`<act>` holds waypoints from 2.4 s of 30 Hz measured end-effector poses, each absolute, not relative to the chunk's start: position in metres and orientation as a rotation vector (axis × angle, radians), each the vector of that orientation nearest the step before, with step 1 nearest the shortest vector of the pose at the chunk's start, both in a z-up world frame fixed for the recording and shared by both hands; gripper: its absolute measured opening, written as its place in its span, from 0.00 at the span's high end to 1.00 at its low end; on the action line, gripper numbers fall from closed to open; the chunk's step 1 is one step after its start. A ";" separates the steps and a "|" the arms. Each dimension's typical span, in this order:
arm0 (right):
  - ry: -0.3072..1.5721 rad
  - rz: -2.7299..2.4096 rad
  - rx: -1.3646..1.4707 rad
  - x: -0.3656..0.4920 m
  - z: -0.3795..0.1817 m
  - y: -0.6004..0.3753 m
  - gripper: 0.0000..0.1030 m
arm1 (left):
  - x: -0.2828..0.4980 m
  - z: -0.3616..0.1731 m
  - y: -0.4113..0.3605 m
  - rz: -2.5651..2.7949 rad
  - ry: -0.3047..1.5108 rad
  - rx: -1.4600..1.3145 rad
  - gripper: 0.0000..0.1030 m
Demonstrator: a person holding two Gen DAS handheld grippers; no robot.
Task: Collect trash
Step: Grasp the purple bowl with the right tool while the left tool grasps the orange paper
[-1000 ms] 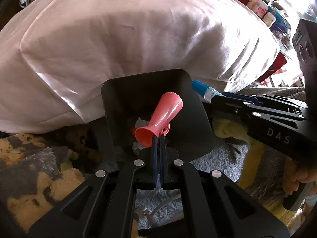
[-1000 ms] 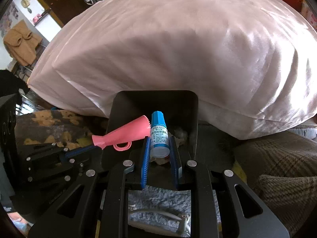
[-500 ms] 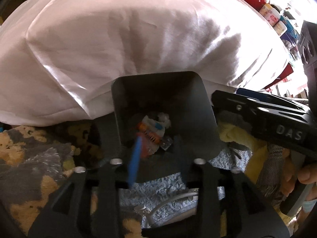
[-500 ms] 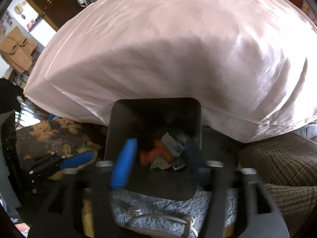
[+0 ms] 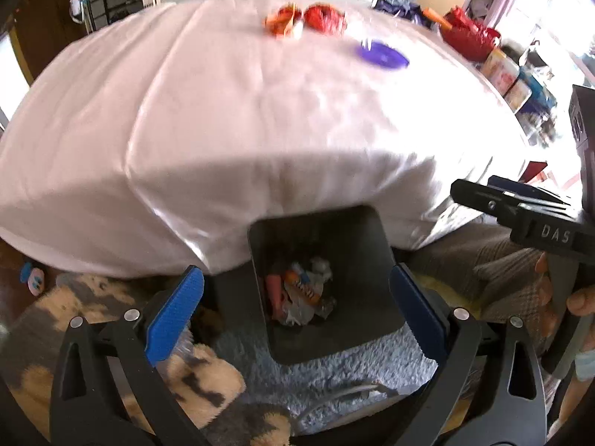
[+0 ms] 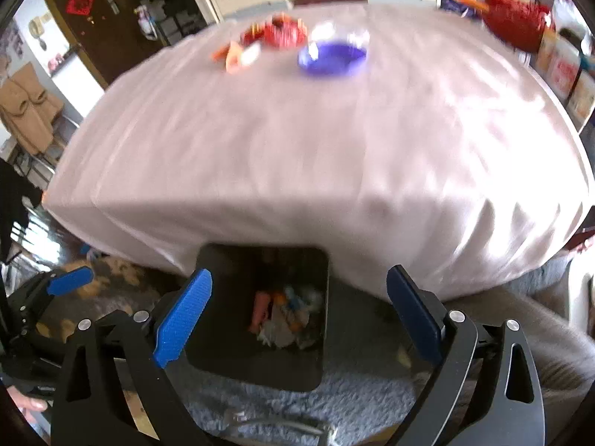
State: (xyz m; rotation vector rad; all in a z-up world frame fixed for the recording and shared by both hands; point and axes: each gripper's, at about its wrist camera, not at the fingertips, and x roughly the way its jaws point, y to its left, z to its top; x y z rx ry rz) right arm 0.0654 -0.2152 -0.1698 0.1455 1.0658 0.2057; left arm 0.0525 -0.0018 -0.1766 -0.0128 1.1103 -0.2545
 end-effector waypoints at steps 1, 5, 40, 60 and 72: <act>1.048 0.204 0.143 0.069 -0.162 -0.218 0.07 | 0.054 -0.171 -0.001 -0.256 1.100 -0.015 0.08; 1.000 0.186 0.120 0.083 -0.142 -0.225 0.07 | 0.068 -0.147 0.003 -0.250 1.062 -0.009 0.08; 1.033 0.128 0.030 0.258 -0.192 -0.214 0.06 | 0.310 -0.145 -0.013 -0.219 1.024 0.056 0.09; 0.985 0.195 0.048 0.272 -0.186 -0.210 0.24 | 0.363 -0.181 -0.034 -0.308 1.071 0.060 0.65; 0.939 0.217 0.053 0.246 -0.154 -0.205 0.24 | 0.327 -0.136 -0.030 -0.301 0.991 0.101 0.65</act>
